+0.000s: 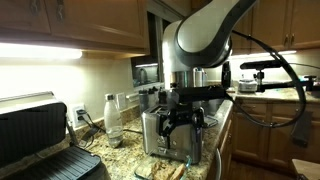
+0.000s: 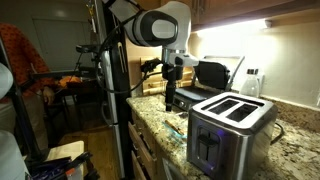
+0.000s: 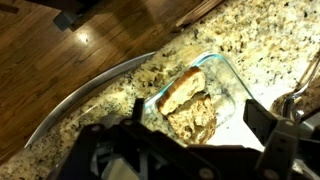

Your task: Put one slice of bread inside the toaster

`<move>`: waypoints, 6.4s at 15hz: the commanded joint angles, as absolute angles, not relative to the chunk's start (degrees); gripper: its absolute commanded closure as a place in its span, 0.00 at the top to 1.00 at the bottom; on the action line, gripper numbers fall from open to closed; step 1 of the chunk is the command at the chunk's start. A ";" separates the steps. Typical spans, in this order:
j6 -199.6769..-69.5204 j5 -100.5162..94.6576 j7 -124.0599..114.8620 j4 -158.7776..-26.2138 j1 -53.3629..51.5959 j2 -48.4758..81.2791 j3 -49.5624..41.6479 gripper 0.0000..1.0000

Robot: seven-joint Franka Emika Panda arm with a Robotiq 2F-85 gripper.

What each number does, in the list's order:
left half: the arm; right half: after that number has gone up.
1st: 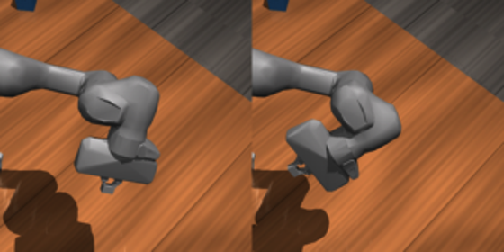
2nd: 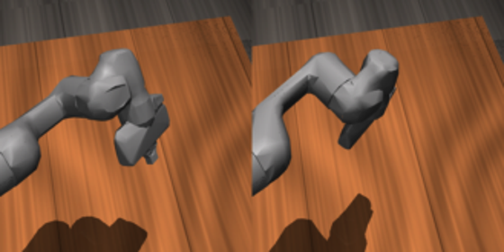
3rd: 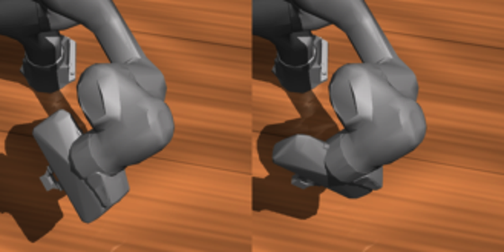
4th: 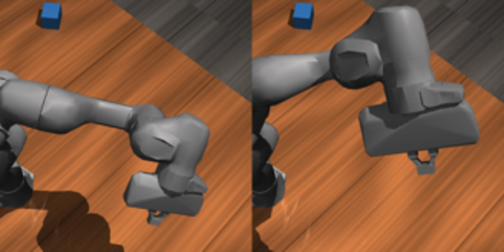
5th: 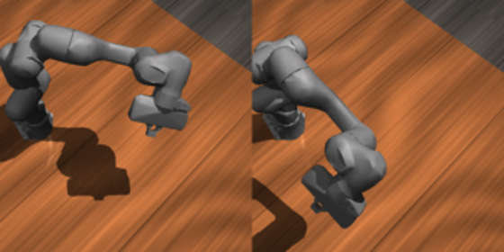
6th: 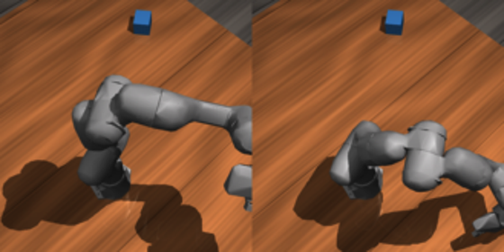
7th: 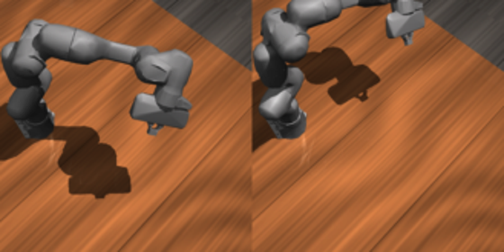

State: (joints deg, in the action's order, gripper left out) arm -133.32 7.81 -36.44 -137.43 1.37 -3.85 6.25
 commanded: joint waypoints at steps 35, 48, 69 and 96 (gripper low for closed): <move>-140.28 10.52 -56.09 -138.58 -2.34 6.52 3.15 1.00; -139.69 10.14 -56.56 -137.59 -2.62 7.12 2.96 0.61; -138.27 9.28 -54.75 -133.25 -2.63 9.93 2.31 1.00; -138.14 9.58 -54.56 -132.58 -3.31 10.69 2.54 1.00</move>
State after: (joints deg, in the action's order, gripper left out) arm -138.44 9.07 -54.90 -133.18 -2.23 10.07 3.32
